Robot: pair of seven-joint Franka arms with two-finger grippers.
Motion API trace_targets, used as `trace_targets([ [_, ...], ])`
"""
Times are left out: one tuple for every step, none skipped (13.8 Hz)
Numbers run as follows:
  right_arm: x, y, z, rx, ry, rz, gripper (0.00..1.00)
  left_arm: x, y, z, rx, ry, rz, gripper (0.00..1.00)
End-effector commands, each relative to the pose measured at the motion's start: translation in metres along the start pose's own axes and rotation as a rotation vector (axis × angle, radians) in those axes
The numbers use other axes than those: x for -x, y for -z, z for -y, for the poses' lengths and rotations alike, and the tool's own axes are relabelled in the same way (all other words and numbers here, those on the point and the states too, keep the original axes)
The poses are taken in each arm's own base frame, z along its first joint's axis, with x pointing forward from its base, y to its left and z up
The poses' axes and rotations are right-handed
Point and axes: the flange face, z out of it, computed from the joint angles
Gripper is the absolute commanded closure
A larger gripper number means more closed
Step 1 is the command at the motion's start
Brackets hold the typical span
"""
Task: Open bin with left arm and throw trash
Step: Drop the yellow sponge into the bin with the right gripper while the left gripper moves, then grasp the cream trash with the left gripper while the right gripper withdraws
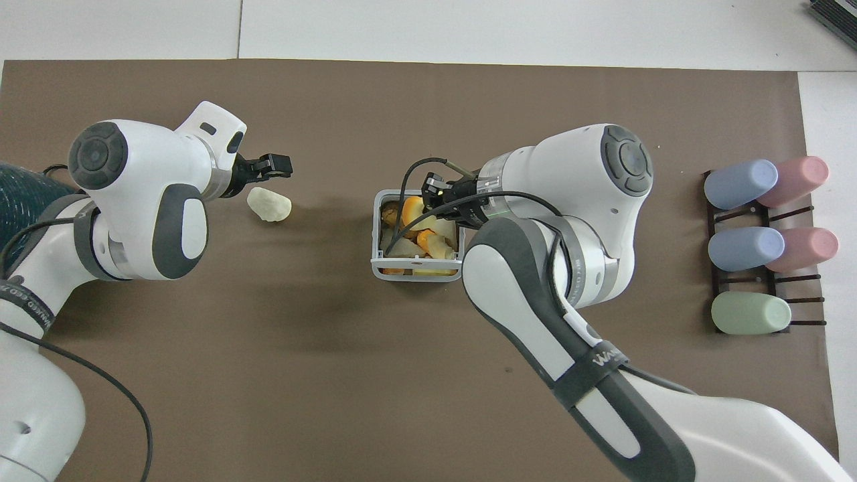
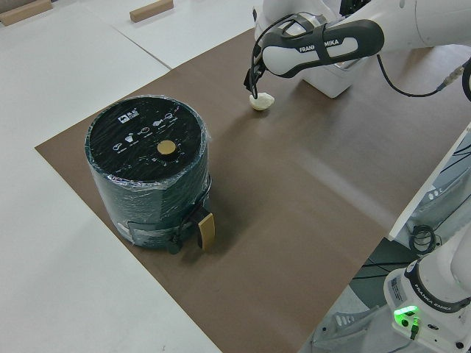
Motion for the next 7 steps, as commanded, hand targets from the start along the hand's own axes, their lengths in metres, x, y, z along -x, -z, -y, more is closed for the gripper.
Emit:
trace_targets([
  [0.002,-0.008,-0.009,0.012,0.004,0.009,0.67,0.001,-0.018,0.022,-0.016,-0.041,-0.02,0.0],
  [0.003,-0.007,-0.007,0.011,0.016,0.007,0.31,-0.001,-0.02,0.026,-0.018,-0.044,-0.024,0.0],
  [0.002,-0.006,-0.006,0.008,0.019,0.003,0.05,0.0,-0.025,0.028,-0.02,-0.044,-0.018,0.0],
  [0.003,-0.004,-0.002,0.003,0.024,0.001,0.0,0.002,-0.027,0.027,-0.021,-0.045,-0.013,0.0],
  [0.003,-0.003,0.0,-0.001,0.025,-0.003,0.0,0.008,-0.032,0.026,-0.024,-0.049,-0.001,0.02],
  [0.004,0.0,0.002,-0.005,0.028,-0.005,0.0,0.013,-0.036,0.023,-0.024,-0.054,0.009,0.12],
  [0.001,0.005,0.001,-0.004,0.026,-0.006,0.0,0.017,-0.038,0.022,-0.026,-0.054,0.017,0.29],
])
